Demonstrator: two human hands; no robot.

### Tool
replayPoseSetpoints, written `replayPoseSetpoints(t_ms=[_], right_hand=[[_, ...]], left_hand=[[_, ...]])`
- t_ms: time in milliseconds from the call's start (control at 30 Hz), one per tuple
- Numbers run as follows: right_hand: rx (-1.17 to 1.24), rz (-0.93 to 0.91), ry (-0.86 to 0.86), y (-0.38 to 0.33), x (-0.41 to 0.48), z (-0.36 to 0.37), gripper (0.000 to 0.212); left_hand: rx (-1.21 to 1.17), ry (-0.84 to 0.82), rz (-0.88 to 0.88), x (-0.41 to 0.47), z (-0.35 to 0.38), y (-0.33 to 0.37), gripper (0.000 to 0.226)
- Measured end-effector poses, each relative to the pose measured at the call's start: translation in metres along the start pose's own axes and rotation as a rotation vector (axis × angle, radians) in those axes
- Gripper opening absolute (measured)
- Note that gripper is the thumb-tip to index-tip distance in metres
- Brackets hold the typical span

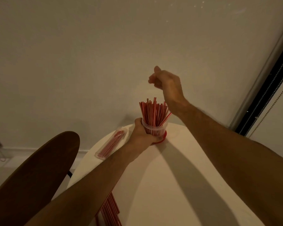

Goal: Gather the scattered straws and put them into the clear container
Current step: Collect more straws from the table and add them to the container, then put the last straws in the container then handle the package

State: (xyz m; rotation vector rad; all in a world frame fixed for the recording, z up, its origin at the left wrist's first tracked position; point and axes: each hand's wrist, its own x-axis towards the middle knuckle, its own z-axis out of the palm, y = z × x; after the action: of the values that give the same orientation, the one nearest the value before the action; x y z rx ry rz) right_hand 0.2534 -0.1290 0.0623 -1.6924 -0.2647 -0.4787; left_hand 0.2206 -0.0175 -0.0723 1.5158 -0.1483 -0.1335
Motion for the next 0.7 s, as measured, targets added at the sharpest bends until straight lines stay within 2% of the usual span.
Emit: replayPoseSetpoints(t_ms=[167, 267, 400, 567, 633, 700], right_hand=[[-0.017, -0.114, 0.016, -0.036, 0.008, -0.02, 0.035], [-0.021, -0.15, -0.003, -0.05, -0.005, -0.026, 0.031], [-0.131, -0.205, 0.028, -0.054, -0.047, -0.025, 0.027], [-0.282, -0.067, -0.089, -0.039, -0.124, -0.017, 0.018], [-0.374, 0.023, -0.206, -0.028, -0.155, -0.013, 0.021], [-0.454, 0.111, -0.323, -0.017, -0.18, -0.007, 0.024]], left_hand=[[0.003, -0.03, -0.03, -0.008, 0.0, 0.008, 0.093], [0.017, -0.038, -0.086, -0.021, 0.001, 0.021, 0.103], [0.279, -0.055, -0.126, -0.055, -0.009, 0.045, 0.114], [0.357, -0.007, -0.126, -0.104, -0.048, 0.064, 0.086], [0.398, -0.008, -0.098, -0.126, -0.07, 0.072, 0.067], [0.57, -0.011, -0.057, -0.149, -0.094, 0.075, 0.041]])
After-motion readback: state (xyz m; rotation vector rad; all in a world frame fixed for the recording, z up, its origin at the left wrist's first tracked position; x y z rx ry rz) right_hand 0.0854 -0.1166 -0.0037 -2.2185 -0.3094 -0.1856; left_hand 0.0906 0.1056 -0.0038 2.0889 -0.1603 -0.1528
